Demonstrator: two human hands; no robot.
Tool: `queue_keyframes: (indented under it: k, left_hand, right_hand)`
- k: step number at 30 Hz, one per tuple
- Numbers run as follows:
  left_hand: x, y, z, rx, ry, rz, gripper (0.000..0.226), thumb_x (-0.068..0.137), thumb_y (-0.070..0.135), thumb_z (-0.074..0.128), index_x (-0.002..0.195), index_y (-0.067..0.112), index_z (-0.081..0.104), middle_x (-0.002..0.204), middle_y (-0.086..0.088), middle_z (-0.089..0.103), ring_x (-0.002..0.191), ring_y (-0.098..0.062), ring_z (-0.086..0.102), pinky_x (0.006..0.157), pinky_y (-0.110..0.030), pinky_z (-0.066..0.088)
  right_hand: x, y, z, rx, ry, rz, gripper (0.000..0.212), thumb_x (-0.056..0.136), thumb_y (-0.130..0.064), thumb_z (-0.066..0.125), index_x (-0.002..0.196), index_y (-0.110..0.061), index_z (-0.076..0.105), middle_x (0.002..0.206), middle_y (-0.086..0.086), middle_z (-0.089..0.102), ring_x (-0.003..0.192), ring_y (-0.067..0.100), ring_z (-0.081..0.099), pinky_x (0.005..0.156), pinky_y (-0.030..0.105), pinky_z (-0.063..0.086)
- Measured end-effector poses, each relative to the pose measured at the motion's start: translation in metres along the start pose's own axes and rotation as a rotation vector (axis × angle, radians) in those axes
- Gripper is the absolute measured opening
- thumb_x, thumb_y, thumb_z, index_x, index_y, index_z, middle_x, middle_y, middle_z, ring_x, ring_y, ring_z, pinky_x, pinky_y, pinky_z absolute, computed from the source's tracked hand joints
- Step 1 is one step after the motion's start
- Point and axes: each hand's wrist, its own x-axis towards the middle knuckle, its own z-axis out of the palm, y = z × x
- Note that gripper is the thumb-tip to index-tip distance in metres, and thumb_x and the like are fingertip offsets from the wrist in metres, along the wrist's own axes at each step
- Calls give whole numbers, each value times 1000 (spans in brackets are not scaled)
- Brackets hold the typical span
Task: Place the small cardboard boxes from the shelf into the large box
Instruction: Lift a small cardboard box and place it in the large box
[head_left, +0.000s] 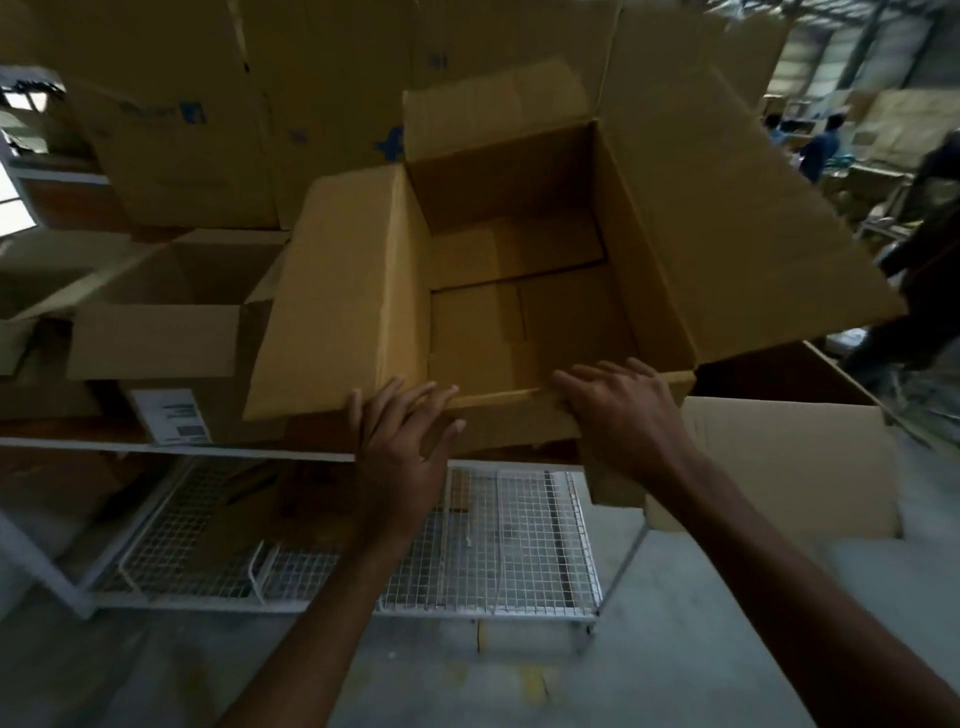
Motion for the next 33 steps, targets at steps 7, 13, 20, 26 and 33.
queue_keyframes:
  k: [7, 13, 20, 26, 33]
  left_hand:
    - [40, 77, 35, -85, 2, 54, 36, 95, 41, 70, 129, 32, 69, 133, 3, 67, 142, -22, 46, 126, -54, 10]
    - [69, 135, 85, -73, -1, -26, 39, 91, 50, 69, 129, 41, 67, 140, 4, 57, 134, -24, 45, 108, -55, 40]
    - [97, 199, 175, -246, 34, -68, 20, 95, 43, 68, 110, 32, 76, 119, 5, 63, 115, -16, 53, 85, -36, 52]
    - [128, 257, 246, -211, 3, -235, 22, 95, 23, 63, 111, 32, 74, 127, 6, 66, 121, -15, 52, 85, -24, 41]
    - [151, 276, 288, -334, -188, -257, 64, 85, -15, 47, 123, 32, 72, 148, 4, 59, 150, -22, 34, 122, -39, 32]
  right_hand:
    - [-31, 59, -48, -101, 84, 97, 28, 85, -19, 74, 111, -20, 63, 101, 4, 72, 92, 28, 69, 80, 47, 50]
    - [-45, 129, -53, -94, 152, 163, 24, 84, -17, 73, 105, -20, 62, 95, 3, 72, 83, 27, 69, 73, 45, 53]
    - [-60, 243, -34, -135, 131, 159, 23, 85, -16, 73, 105, -21, 62, 95, 1, 72, 84, 26, 70, 72, 44, 54]
    - [-76, 335, -19, -138, 57, 176, 25, 86, -21, 73, 109, -21, 64, 101, 2, 73, 93, 28, 70, 80, 45, 53]
    - [-80, 399, 1, -50, 28, 167, 30, 88, -23, 72, 117, -17, 65, 111, 5, 73, 100, 29, 70, 86, 46, 49]
